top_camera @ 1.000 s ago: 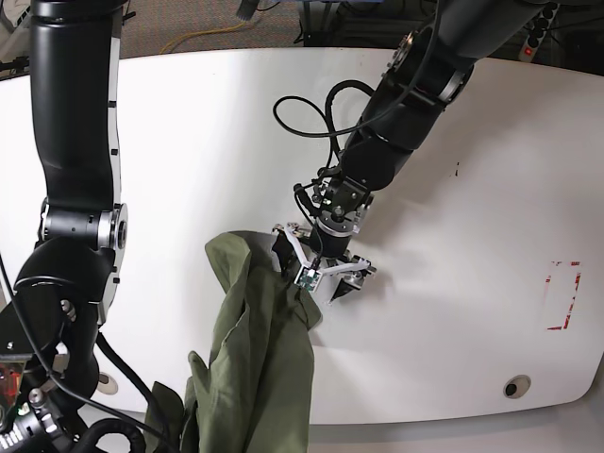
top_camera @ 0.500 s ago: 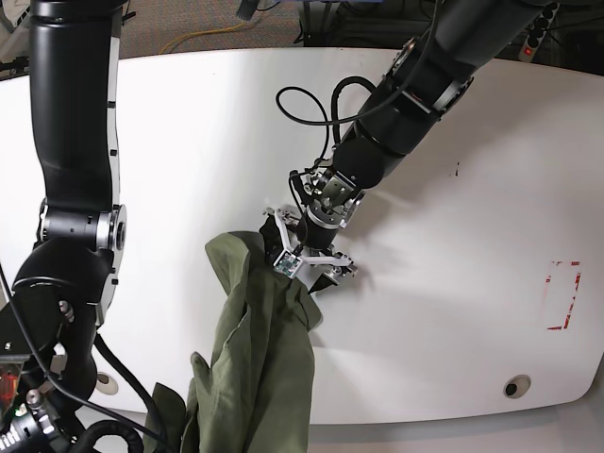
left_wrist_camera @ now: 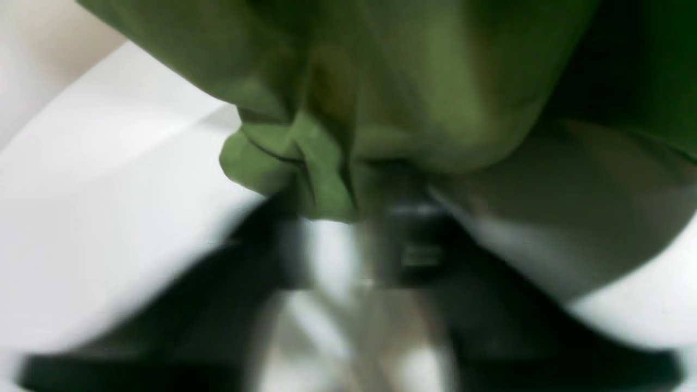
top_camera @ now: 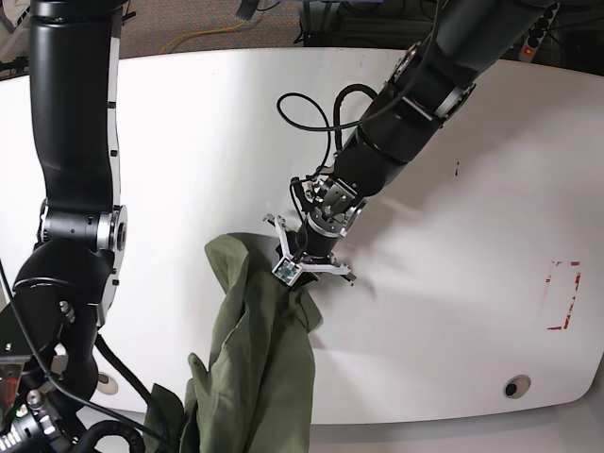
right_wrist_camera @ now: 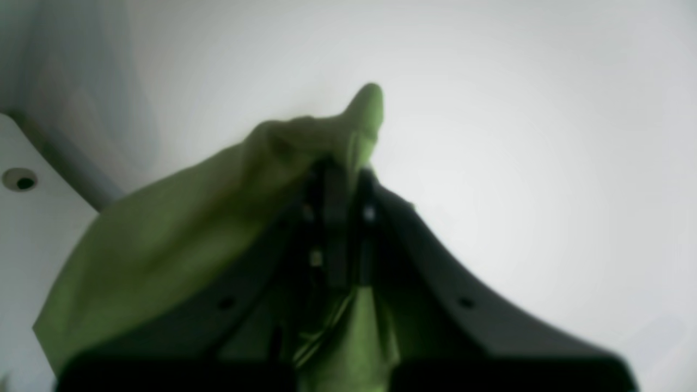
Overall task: Fold the T-shirt properly
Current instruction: 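Close the left gripper on the shirt fabric and lift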
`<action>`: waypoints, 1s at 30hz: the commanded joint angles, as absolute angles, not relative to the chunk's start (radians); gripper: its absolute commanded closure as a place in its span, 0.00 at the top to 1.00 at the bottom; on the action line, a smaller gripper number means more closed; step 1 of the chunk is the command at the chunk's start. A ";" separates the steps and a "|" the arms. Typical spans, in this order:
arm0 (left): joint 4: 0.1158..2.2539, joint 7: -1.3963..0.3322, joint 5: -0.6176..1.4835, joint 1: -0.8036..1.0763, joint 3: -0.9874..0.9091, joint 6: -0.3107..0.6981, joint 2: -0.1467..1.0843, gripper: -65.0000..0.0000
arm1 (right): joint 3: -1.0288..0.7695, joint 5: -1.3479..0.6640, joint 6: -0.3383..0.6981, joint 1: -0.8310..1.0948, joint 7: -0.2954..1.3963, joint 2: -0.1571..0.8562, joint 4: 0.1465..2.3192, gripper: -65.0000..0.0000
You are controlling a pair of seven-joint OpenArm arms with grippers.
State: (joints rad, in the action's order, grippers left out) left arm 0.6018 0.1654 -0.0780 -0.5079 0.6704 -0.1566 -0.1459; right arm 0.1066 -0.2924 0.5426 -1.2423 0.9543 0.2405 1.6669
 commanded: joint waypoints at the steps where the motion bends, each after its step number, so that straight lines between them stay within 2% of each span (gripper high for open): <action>1: 0.615 0.185 -0.081 -0.549 0.668 -0.165 -0.157 0.00 | 0.102 -0.288 0.530 -1.282 0.921 0.242 1.675 0.00; 5: 0.634 0.163 -0.081 -0.547 0.668 -0.165 -0.157 0.00 | 0.102 -0.288 0.530 -1.282 0.921 0.243 1.675 0.00; 9: 0.766 0.143 -0.082 -0.499 0.664 -0.163 -0.157 0.00 | 0.101 -0.288 0.530 -1.280 0.921 0.243 1.675 0.00; 13: 0.954 -0.013 -0.084 -0.441 0.661 -0.163 -0.151 0.00 | 0.101 -0.288 0.530 -1.280 0.921 0.243 1.675 0.00; 23: 1.440 -0.183 -0.082 -0.239 0.634 -0.163 0.053 0.00 | 0.101 -0.288 0.530 -1.264 0.921 0.255 1.675 0.00; 30: 1.546 -0.188 -0.085 -0.166 0.621 -0.163 0.110 0.01 | 0.101 -0.288 0.530 -1.247 0.921 0.263 1.675 0.00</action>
State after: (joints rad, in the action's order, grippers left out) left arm 1.5005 -0.2173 -0.0784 -0.1551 0.6224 -0.1616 0.1097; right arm 0.1062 -0.2920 0.5430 -1.2060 0.9516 0.2581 1.6669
